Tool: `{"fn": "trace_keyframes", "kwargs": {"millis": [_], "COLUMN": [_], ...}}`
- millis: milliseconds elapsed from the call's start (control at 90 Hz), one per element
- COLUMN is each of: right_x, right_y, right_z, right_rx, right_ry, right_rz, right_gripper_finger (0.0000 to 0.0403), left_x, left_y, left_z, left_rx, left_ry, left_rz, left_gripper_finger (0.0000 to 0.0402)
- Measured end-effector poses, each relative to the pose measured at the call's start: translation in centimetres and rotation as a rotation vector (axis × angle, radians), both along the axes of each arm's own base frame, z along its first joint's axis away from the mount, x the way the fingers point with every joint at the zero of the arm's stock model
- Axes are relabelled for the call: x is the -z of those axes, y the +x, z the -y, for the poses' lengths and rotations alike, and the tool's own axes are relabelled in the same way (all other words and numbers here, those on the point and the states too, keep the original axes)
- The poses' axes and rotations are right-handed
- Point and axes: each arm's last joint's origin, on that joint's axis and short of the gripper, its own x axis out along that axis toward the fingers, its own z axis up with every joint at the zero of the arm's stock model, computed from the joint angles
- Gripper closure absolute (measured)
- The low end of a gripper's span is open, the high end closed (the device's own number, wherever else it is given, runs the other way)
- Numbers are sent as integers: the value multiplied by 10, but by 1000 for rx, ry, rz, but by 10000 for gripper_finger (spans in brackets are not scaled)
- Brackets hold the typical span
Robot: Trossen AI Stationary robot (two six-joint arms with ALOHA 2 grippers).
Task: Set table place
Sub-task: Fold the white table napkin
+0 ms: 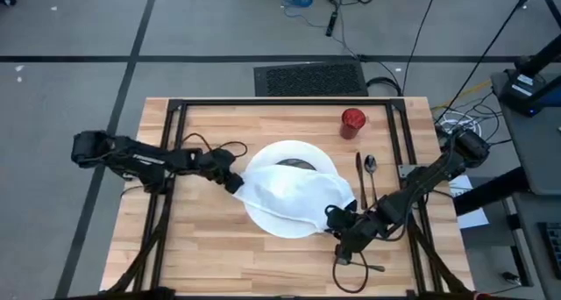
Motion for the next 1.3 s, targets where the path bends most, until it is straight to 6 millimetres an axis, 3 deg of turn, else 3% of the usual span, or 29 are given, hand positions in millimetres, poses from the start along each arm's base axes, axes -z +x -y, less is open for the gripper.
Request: {"fn": "trace_keyframes", "kwargs": {"millis": [367, 811, 1144, 1300], "right_x": [0, 0, 0, -1], "right_y": [0, 0, 1, 1], "right_z": [0, 0, 0, 0], "right_rx": [0, 6, 5, -1], "right_ry": [2, 7, 4, 1], "right_rz": [2, 4, 8, 9], "right_gripper_finger": [403, 403, 403, 403], "left_x": [-14, -29, -10, -6], "left_y": [8, -4, -1, 5], "left_z": [2, 3, 8, 8], "left_rx": [62, 88, 60, 50], "left_ry": [-62, -7, -13, -17], "left_rz": [106, 115, -10, 18], "left_gripper_finger": [209, 210, 210, 210]}}
